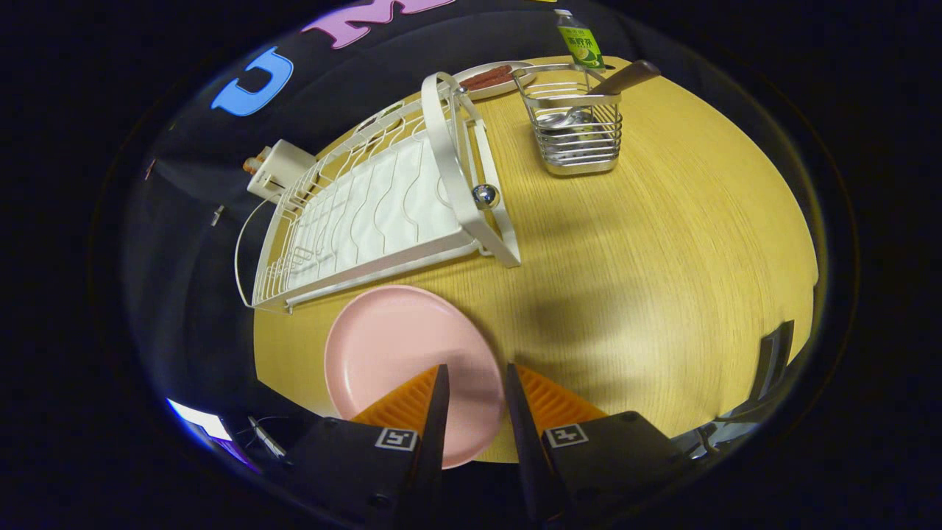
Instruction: Take the plate from the dish rack, then take the spoon from the basket and place it into the plate.
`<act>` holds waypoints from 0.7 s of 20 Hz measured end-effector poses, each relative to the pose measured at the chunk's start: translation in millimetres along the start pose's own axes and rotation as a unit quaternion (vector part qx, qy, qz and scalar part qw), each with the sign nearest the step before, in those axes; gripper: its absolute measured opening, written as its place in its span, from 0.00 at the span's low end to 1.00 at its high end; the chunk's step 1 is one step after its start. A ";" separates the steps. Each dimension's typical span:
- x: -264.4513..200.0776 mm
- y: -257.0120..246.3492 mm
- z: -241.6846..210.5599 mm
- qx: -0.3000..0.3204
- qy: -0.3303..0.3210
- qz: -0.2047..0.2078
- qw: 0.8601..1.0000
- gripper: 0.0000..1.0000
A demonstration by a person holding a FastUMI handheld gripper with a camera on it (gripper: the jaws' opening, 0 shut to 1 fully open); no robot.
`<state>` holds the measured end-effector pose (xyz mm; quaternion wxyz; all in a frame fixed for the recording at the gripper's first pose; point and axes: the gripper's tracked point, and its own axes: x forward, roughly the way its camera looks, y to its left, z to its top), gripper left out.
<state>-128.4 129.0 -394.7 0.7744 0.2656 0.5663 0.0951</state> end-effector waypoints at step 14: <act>-91.0 -70.9 181.2 -0.134 -0.273 -0.102 0.947 0.49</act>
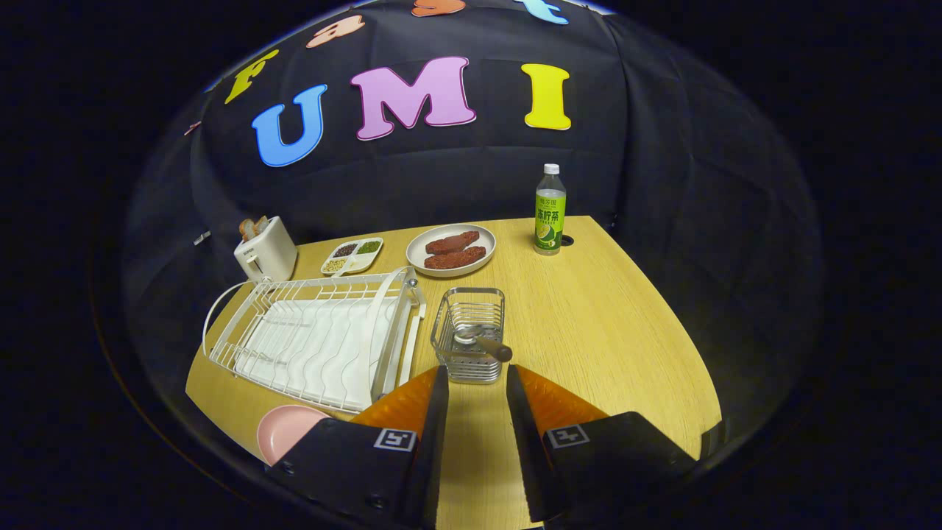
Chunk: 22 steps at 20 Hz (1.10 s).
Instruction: Take the plate from the dish rack, then take the spoon from the basket and place it into the plate.
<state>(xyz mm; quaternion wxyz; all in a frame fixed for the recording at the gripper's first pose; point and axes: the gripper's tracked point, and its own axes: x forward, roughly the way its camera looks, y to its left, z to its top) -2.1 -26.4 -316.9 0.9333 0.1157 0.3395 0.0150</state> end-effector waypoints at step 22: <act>53.8 12.6 10.6 -0.067 0.012 0.018 0.998 0.10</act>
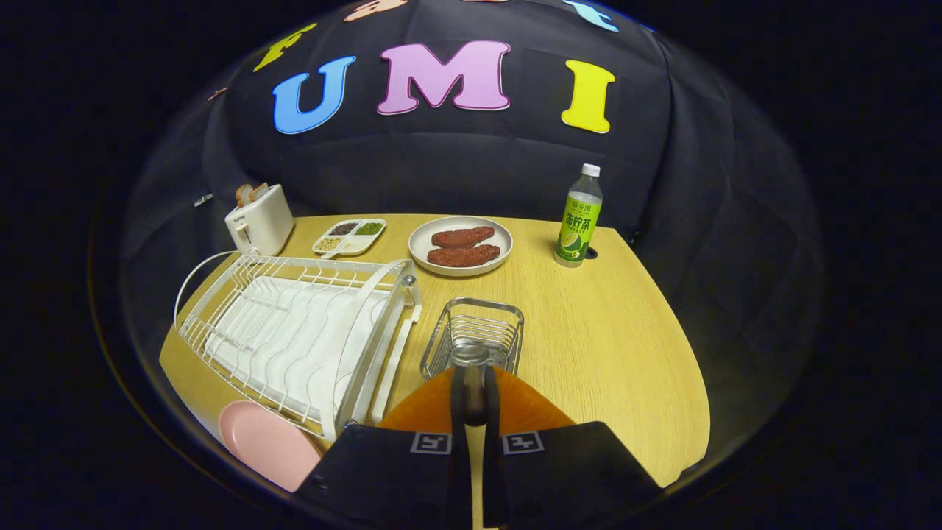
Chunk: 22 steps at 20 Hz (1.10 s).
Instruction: Take the plate from the dish rack, then take the spoon from the basket and place it into the plate.
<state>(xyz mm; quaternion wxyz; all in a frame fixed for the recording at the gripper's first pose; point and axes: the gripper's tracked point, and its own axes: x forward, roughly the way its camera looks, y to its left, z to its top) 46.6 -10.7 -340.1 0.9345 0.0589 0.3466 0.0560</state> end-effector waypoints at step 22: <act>-185.6 147.6 34.9 -0.044 -0.053 0.187 0.980 0.10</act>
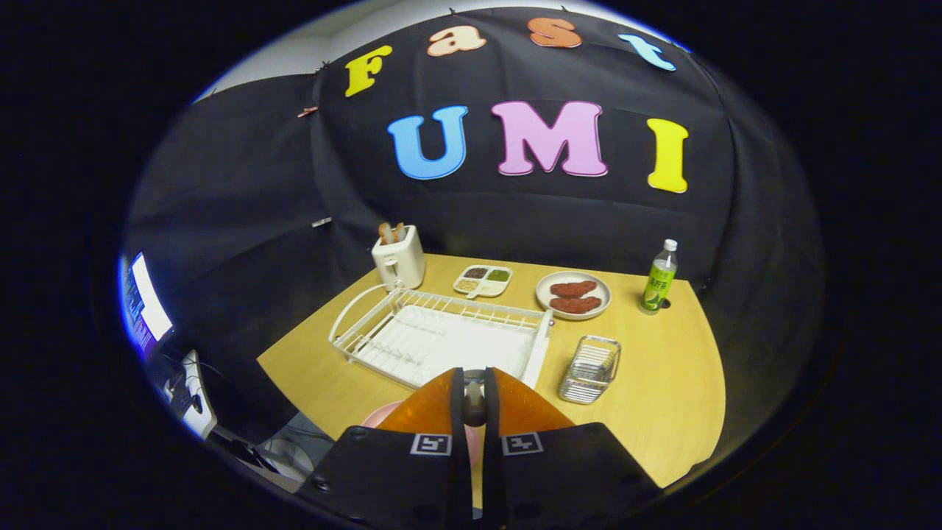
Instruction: Take the plate from the dish rack, then take the spoon from the basket and place it into the plate.
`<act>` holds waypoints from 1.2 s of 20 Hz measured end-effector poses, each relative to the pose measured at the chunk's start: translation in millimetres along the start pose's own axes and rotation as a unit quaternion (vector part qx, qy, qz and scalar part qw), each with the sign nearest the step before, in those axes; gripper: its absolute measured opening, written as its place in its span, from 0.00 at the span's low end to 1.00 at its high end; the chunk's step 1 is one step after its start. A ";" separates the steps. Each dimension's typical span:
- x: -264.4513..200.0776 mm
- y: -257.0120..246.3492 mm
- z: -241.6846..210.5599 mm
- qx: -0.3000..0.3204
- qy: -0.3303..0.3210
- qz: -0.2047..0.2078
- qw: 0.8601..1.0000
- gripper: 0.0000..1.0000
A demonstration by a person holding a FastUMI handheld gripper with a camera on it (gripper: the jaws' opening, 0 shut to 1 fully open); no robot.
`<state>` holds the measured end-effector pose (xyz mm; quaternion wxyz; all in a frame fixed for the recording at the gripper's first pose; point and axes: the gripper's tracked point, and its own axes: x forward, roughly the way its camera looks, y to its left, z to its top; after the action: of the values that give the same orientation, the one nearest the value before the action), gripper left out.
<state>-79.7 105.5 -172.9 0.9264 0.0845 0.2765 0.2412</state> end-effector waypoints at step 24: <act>56.3 58.0 -194.3 -0.033 0.174 0.100 0.979 0.11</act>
<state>-169.2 188.2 -344.4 0.8379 0.0375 0.4153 0.3523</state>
